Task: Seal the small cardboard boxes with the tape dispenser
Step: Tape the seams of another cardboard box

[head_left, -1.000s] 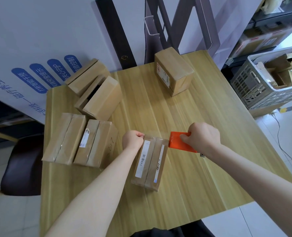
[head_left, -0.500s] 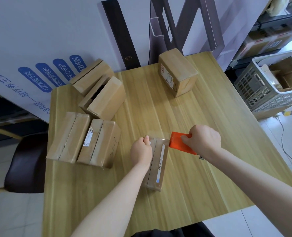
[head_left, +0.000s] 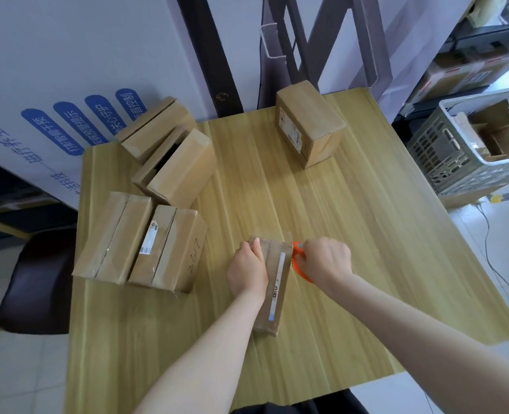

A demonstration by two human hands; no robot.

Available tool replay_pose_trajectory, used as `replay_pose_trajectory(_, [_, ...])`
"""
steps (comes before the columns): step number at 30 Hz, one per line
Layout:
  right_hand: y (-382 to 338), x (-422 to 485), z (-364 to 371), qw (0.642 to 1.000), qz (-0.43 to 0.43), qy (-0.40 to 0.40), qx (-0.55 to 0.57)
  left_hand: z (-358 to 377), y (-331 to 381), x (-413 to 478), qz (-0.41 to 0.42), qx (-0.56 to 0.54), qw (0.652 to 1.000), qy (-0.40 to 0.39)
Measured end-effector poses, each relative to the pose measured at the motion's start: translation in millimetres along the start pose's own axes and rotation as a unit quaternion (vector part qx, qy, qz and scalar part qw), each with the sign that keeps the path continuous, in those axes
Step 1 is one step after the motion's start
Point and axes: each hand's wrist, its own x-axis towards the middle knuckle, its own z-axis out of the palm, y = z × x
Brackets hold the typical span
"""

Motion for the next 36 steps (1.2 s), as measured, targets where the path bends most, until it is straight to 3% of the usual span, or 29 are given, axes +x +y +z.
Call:
replay_pose_trajectory(4, [32.0,-5.5,12.6,0.996,0.068,0.041,0.049,-0.9,4.5,-2.0,-0.067,-0.015,0.998,-0.015])
replay_pose_trajectory(7, [49.9,-5.1,4.9,0.990,0.095,0.077,0.068,3.3,14.3,-14.5,-0.180,-0.139,0.974,-0.002])
replay_pose_trajectory(12, [62.4,-10.7,-21.7,0.972,0.114,0.134,0.154,15.9,42.2,-39.0,-0.357,-0.409,0.838,0.049])
replay_pose_trajectory(15, [60.5,-23.3,-34.5,0.959,0.104,0.171,0.203,13.1,45.1,-38.3,-0.388,-0.464,0.796,0.027])
replay_pose_trajectory(17, [55.8,-35.1,-34.3,0.953,0.096,0.174,0.231,9.2,39.5,-39.1,-0.346,-0.467,0.812,0.048])
replay_pose_trajectory(18, [53.0,-41.0,-31.0,0.953,0.095,0.166,0.236,5.8,35.0,-39.9,-0.296,-0.438,0.846,0.070])
replay_pose_trajectory(20, [47.6,-50.5,-21.1,0.958,0.097,0.139,0.230,-1.3,20.4,-40.2,-0.106,-0.341,0.926,0.125])
replay_pose_trajectory(21, [45.9,-54.3,-16.0,0.960,0.101,0.123,0.230,-4.6,13.5,-37.7,0.015,-0.281,0.949,0.142])
replay_pose_trajectory(23, [44.1,-59.1,-8.2,0.956,0.110,0.107,0.251,-7.2,4.3,-24.1,0.218,-0.171,0.953,0.123])
replay_pose_trajectory(25, [43.4,-61.1,-4.8,0.949,0.117,0.112,0.269,-8.1,5.0,-8.4,0.329,-0.079,0.940,0.039])
replay_pose_trajectory(28, [43.2,-61.8,-3.2,0.948,0.123,0.116,0.270,-5.9,10.8,7.9,0.330,-0.005,0.939,-0.095])
replay_pose_trajectory(32, [44.8,-61.7,0.5,0.949,0.125,0.124,0.263,0.8,12.4,20.9,0.327,0.069,0.936,-0.110])
replay_pose_trajectory(36, [45.5,-61.1,5.3,0.939,0.135,0.127,0.290,-1.3,19.0,32.1,0.286,0.031,0.947,-0.144])
